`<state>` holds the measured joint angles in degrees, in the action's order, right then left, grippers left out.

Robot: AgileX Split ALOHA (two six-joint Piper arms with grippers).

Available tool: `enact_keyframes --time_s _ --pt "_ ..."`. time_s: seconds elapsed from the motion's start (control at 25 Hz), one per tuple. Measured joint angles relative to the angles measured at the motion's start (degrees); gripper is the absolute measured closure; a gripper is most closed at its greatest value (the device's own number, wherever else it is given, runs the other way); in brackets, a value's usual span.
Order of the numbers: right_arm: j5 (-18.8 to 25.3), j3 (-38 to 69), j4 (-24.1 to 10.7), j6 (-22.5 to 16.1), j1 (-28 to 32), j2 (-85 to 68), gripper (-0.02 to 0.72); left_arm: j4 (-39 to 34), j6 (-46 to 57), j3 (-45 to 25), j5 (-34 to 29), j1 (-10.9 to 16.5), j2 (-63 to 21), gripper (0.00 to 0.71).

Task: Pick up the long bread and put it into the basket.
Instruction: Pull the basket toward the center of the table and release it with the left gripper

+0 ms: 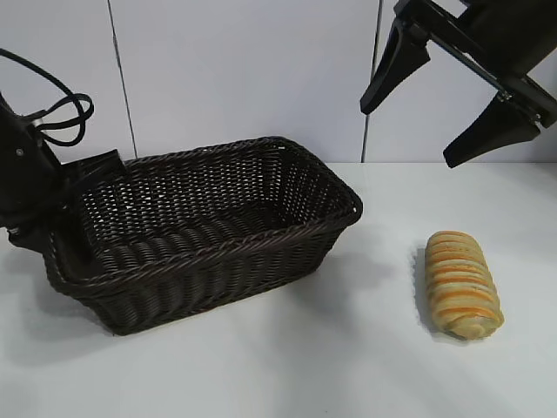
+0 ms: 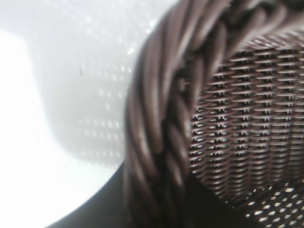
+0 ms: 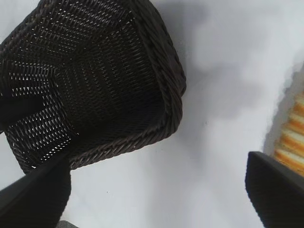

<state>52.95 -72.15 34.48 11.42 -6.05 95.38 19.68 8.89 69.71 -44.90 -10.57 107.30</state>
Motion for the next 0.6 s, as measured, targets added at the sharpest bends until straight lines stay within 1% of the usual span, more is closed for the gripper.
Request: enact_keyframes --time_s 0.16,0.32,0.44,0.6 --pt "0.0 0.0 0.0 0.21 0.0 0.0 0.009 0.44 -8.36 5.85 -7.81 2.26 0.11 0.613" --pt "0.0 0.0 0.0 0.26 0.0 0.0 0.009 1.31 -14.07 10.63 -12.83 2.67 0.27 0.613" --pt "0.0 0.0 0.0 0.26 0.0 0.0 0.009 4.71 -18.52 12.11 -14.22 2.67 0.43 0.613" --pt "0.0 0.0 0.0 0.26 0.0 0.0 0.009 8.83 -22.08 12.41 -14.23 2.67 0.92 0.613"
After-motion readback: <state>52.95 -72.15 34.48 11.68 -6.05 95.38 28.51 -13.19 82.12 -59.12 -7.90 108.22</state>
